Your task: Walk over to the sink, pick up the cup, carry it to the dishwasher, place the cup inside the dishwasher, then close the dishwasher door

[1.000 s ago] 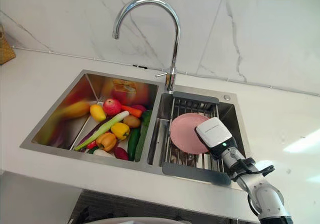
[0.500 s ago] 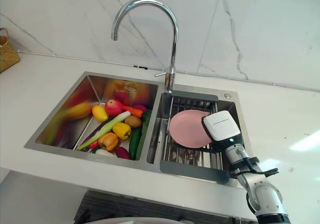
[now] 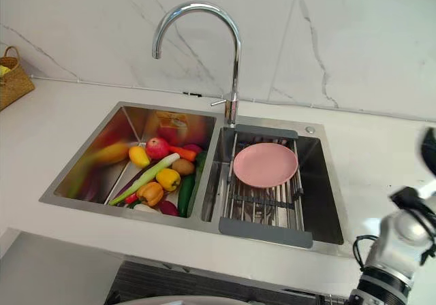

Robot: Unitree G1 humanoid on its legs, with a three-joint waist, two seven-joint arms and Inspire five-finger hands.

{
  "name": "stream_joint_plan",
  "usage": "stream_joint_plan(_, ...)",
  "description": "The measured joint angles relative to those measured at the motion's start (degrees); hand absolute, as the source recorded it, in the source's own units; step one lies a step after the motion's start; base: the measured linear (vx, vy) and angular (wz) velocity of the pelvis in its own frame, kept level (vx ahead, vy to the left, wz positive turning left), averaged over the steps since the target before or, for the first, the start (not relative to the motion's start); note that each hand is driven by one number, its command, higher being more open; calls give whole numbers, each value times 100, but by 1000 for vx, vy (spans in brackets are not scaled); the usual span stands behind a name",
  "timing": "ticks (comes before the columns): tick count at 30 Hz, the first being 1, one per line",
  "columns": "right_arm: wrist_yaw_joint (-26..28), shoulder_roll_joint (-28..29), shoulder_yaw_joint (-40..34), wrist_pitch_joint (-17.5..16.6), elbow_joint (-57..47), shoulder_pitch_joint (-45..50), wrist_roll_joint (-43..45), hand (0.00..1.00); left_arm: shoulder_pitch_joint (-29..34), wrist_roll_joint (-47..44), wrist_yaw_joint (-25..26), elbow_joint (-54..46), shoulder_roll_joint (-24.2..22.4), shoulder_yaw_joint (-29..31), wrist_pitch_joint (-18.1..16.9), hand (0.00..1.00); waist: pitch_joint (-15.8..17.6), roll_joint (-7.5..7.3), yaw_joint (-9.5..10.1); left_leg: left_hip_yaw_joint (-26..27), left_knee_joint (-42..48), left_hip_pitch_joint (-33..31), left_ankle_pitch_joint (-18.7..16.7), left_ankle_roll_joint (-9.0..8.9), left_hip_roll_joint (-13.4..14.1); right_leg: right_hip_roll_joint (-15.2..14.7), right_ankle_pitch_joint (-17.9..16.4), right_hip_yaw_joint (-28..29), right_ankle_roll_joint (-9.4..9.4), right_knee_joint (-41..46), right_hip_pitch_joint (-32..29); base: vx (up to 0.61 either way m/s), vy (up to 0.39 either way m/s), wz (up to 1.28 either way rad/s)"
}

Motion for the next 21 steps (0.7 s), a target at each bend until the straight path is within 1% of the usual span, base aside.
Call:
stream_joint_plan(2, -268, 0, -147, 60, 79, -24, 608, 100, -9, -72, 46, 2, -72, -3, 0, 100, -11, 17, -8, 67, -2, 49, -11, -11, 23, 24, 13, 62, -18, -16, 19, -29, -8, -19)
stream_joint_plan(3, -442, 12, -194, 124, 86, -40, 749, 100, -24, -106, 54, 2, -117, -5, 0, 100, -17, 17, -27, 68, -3, 77, -14, -14, 35, 35, 18, 70, -25, -27, 44, -43, -14, -11)
stream_joint_plan(6, -624, 16, -272, 328, 82, -237, 830, 100, -64, -150, 88, 1, -148, -12, -2, 100, -35, 39, -41, 99, -4, 123, -32, -40, 69, 72, 36, 73, -52, -75, 97, -48, -15, -3)
stream_joint_plan(8, -586, 29, -205, 409, 9, -282, 660, 100, -68, -142, 106, 5, -150, -12, 2, 100, -37, 27, -21, 110, -4, 122, -44, -65, 90, 96, 43, 79, -63, -90, 95, -46, -19, -3)
stream_joint_plan(9, -425, 126, -142, 434, -184, -274, 198, 100, -60, -134, 111, 13, -157, -12, 5, 100, -38, 27, -4, 120, -4, 123, -48, -71, 101, 109, 44, 83, -67, -104, 94, -26, -16, -3)
stream_joint_plan(10, -309, 199, -94, 451, -343, -261, -60, 100, -51, -126, 115, 13, -160, -11, 8, 100, -38, 27, -5, 125, -4, 121, -49, -73, 105, 116, 46, 85, -70, -113, 93, 0, 0, 0)
stream_joint_plan(11, -117, 288, -3, 472, -649, -189, -395, 100, -42, -116, 120, 12, -163, -11, 12, 100, -38, 26, -3, 127, -4, 115, -51, -75, 111, 125, 49, 84, -73, -127, 92, 0, 0, 0)
stream_joint_plan(12, 356, 356, 127, 482, -1106, -19, -1003, 100, -36, -2, 135, 3, -163, 4, 18, 100, -40, 15, -3, 128, -4, 105, -58, -86, 115, 130, 50, 82, -74, -138, 90, 0, 0, 0)
stream_joint_plan(13, 578, 356, 179, 480, -1259, 50, -1263, 100, -36, 44, 146, -4, -158, 7, 21, 100, -40, 10, 2, 129, -4, 103, -61, -90, 114, 130, 49, 82, -74, -140, 90, 0, 0, 0)
stream_joint_plan(14, 904, 356, 252, 434, -1436, 138, -1724, 100, -34, 112, 158, -8, -149, 12, 25, 100, -43, -1, 4, 134, -4, 102, -66, -92, 114, 130, 50, 85, -73, -143, 88, 31, 5, -1)
stream_joint_plan(16, 1672, 344, 499, 243, -1919, 506, -2804, 100, -41, 309, 159, -48, -163, 206, 31, 100, -69, -65, -9, 132, -2, 77, -62, -75, 109, 130, 47, 80, -66, -151, 72, 41, 4, 0)
stream_joint_plan(18, 2086, 284, 699, 64, -2171, 761, -3338, 100, -40, 315, 158, -74, -167, 279, 31, 100, -71, -110, -34, 131, 0, 58, -61, -74, 107, 129, 44, 80, -63, -152, 57, 41, 3, 0)
stream_joint_plan(19, 2533, 79, 945, -171, -2270, 964, -3759, 100, -28, 317, 156, -72, -134, 279, 31, 100, -77, -158, -83, 134, -2, 59, -76, -73, 104, 127, 36, 83, -52, -152, 57, 34, 4, -1)
stream_joint_plan(20, 2720, -29, 1031, -255, -2291, 1033, -3914, 100, -29, 322, 154, -72, -119, 280, 30, 100, -77, -179, -86, 138, -2, 61, -81, -73, 103, 126, 34, 87, -49, -152, 57, 0, 0, 0)
stream_joint_plan(21, 3111, -248, 1179, -452, -2319, 1169, -4200, 100, -42, 324, 142, -74, -91, 280, 24, 100, -84, -204, -93, 141, -2, 62, -87, -73, 102, 126, 30, 90, -46, -152, 56, 0, 0, 0)
